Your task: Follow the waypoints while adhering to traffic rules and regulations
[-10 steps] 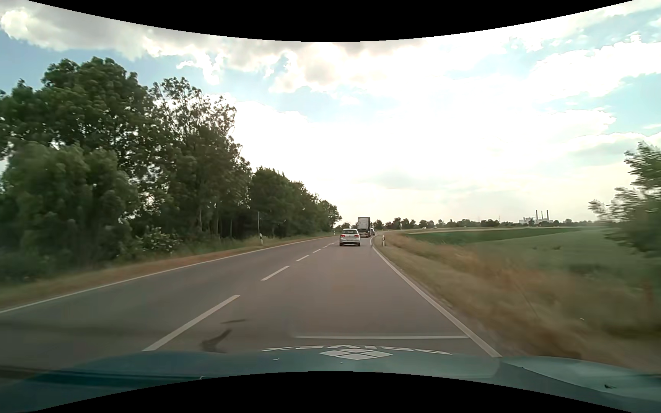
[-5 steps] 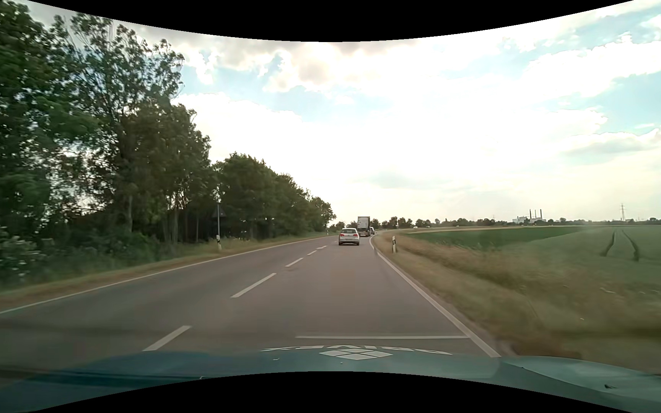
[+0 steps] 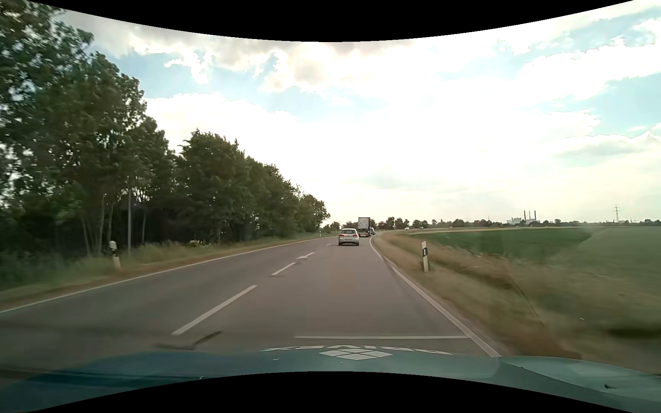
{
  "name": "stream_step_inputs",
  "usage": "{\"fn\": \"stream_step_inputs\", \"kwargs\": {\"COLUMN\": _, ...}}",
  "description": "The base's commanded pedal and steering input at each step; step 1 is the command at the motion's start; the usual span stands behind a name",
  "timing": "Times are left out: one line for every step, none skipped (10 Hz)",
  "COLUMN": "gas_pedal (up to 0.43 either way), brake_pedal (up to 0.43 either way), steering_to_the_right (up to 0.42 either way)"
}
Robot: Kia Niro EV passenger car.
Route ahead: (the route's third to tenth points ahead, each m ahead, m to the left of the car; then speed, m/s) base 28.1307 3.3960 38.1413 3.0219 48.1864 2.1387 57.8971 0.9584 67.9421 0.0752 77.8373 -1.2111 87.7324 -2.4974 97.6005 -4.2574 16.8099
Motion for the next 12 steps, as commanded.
{"fn": "stream_step_inputs", "kwargs": {"gas_pedal": 0.228, "brake_pedal": 0.000, "steering_to_the_right": 0.007}}
{"fn": "stream_step_inputs", "kwargs": {"gas_pedal": 0.220, "brake_pedal": 0.000, "steering_to_the_right": 0.006}}
{"fn": "stream_step_inputs", "kwargs": {"gas_pedal": 0.220, "brake_pedal": 0.000, "steering_to_the_right": 0.007}}
{"fn": "stream_step_inputs", "kwargs": {"gas_pedal": 0.220, "brake_pedal": 0.000, "steering_to_the_right": 0.006}}
{"fn": "stream_step_inputs", "kwargs": {"gas_pedal": 0.220, "brake_pedal": 0.000, "steering_to_the_right": 0.007}}
{"fn": "stream_step_inputs", "kwargs": {"gas_pedal": 0.220, "brake_pedal": 0.000, "steering_to_the_right": 0.007}}
{"fn": "stream_step_inputs", "kwargs": {"gas_pedal": 0.220, "brake_pedal": 0.000, "steering_to_the_right": 0.006}}
{"fn": "stream_step_inputs", "kwargs": {"gas_pedal": 0.220, "brake_pedal": 0.000, "steering_to_the_right": 0.006}}
{"fn": "stream_step_inputs", "kwargs": {"gas_pedal": 0.220, "brake_pedal": 0.000, "steering_to_the_right": 0.007}}
{"fn": "stream_step_inputs", "kwargs": {"gas_pedal": 0.220, "brake_pedal": 0.000, "steering_to_the_right": 0.007}}
{"fn": "stream_step_inputs", "kwargs": {"gas_pedal": 0.220, "brake_pedal": 0.000, "steering_to_the_right": 0.007}}
{"fn": "stream_step_inputs", "kwargs": {"gas_pedal": 0.220, "brake_pedal": 0.000, "steering_to_the_right": 0.007}}
